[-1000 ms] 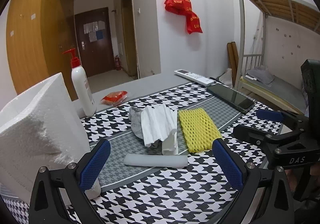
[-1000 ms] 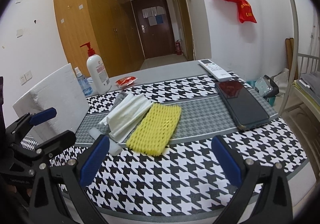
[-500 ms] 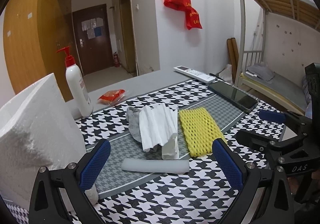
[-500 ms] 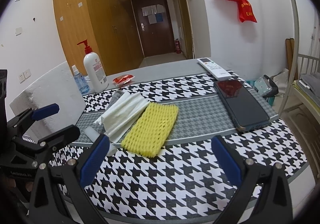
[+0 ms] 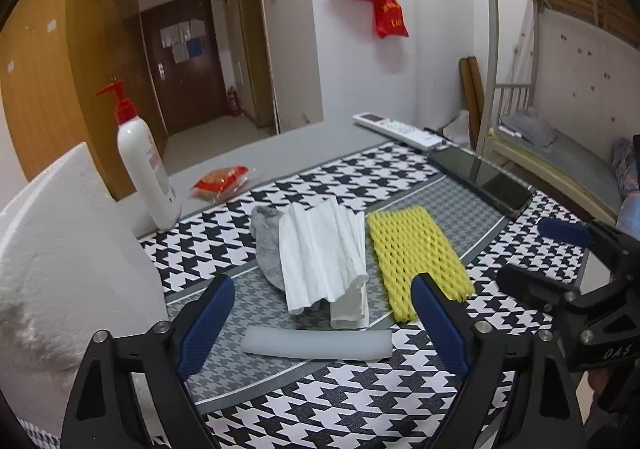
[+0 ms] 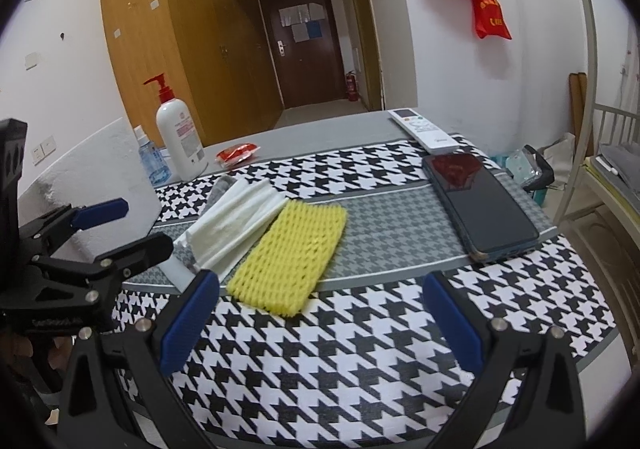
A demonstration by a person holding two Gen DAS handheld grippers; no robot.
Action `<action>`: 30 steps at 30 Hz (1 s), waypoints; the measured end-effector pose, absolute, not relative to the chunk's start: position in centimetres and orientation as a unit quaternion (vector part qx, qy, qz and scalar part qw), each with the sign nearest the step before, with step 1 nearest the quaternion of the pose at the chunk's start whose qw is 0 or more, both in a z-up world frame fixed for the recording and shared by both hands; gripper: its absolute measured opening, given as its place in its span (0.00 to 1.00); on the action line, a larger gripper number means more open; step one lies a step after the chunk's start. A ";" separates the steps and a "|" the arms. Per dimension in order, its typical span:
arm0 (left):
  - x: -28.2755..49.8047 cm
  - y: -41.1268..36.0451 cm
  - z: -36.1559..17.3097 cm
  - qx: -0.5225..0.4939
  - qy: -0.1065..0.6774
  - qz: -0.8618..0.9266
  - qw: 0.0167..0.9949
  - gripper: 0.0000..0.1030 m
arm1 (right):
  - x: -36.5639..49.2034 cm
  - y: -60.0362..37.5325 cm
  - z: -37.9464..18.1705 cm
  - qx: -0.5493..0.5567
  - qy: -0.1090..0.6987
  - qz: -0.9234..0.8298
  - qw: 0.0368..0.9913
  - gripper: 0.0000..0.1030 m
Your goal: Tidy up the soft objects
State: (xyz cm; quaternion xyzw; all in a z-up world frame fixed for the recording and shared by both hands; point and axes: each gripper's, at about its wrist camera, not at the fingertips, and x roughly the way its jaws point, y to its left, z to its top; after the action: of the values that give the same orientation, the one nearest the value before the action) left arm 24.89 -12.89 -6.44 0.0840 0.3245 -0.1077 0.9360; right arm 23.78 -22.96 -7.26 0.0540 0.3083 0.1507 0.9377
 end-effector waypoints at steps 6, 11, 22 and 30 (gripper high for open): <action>25.4 -13.7 -6.9 0.097 0.330 -0.113 0.932 0.83 | 24.0 -23.6 -7.4 0.056 0.313 0.138 0.938 1.00; 26.2 -13.8 -7.2 0.099 0.338 -0.100 0.931 0.75 | 24.1 -23.6 -7.5 0.054 0.314 0.136 0.938 1.00; 27.5 -14.5 -8.1 0.103 0.344 -0.124 0.925 0.64 | 24.5 -23.6 -7.8 0.054 0.322 0.133 0.936 1.00; 28.5 -14.1 -9.1 0.098 0.355 -0.116 0.922 0.38 | 24.8 -23.4 -8.1 0.052 0.330 0.135 0.933 1.00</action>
State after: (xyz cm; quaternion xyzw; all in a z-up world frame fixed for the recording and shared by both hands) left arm 28.49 -14.12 -9.14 0.0982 0.3550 -0.1163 0.9224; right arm 24.78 -23.44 -8.09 0.0523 0.3298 0.1346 0.9330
